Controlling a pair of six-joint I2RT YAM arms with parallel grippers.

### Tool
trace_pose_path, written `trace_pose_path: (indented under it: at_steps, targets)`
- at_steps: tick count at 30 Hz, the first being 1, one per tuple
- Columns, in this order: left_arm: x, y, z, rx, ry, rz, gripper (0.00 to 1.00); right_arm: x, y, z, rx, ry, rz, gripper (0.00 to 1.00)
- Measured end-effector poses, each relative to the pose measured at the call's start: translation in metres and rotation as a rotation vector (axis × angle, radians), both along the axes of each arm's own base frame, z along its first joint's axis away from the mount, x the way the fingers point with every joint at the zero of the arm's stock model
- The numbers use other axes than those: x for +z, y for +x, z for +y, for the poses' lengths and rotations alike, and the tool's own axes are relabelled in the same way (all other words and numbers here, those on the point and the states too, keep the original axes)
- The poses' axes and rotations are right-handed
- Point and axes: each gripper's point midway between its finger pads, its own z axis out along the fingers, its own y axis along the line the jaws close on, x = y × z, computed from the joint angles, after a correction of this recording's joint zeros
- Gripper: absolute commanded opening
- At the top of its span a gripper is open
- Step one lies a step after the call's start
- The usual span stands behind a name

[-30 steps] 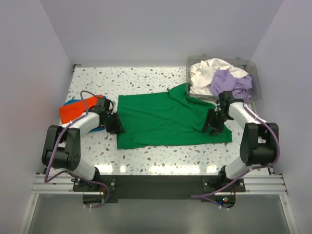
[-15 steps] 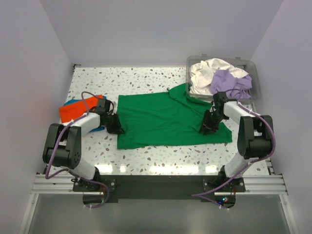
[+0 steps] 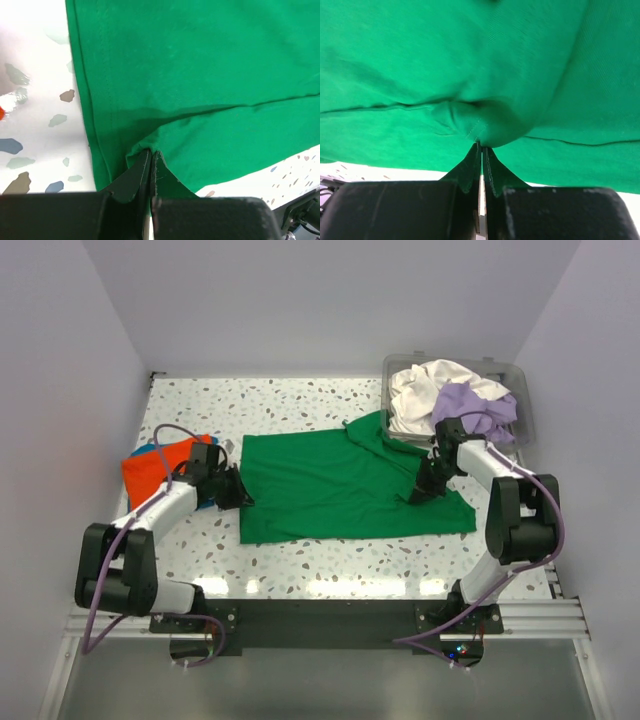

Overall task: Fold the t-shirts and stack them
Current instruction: Fold the tshirt

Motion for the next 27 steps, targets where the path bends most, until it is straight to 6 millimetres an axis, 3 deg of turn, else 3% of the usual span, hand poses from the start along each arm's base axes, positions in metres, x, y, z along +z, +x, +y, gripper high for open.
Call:
trace_pose_path:
  at_steps: [4, 13, 17, 24, 27]
  targets:
    - [0.01, 0.003, 0.001, 0.003, 0.0, -0.044, 0.0, 0.009, 0.013, 0.004, 0.008, 0.009, -0.036, 0.0]
    - [0.0, 0.001, 0.009, 0.028, 0.043, -0.019, 0.0, -0.001, 0.023, 0.017, 0.022, 0.031, -0.002, 0.0]
    - [-0.001, 0.002, 0.013, 0.043, 0.067, -0.02, 0.0, 0.004, 0.033, 0.022, 0.025, 0.037, -0.024, 0.0]
    - [-0.003, 0.003, 0.019, 0.061, 0.097, -0.02, 0.3, 0.015, 0.051, 0.028, 0.031, 0.048, -0.072, 0.0]
    - [-0.004, 0.001, 0.022, 0.07, 0.11, -0.014, 0.32, 0.01, 0.055, 0.032, 0.037, 0.061, -0.062, 0.02]
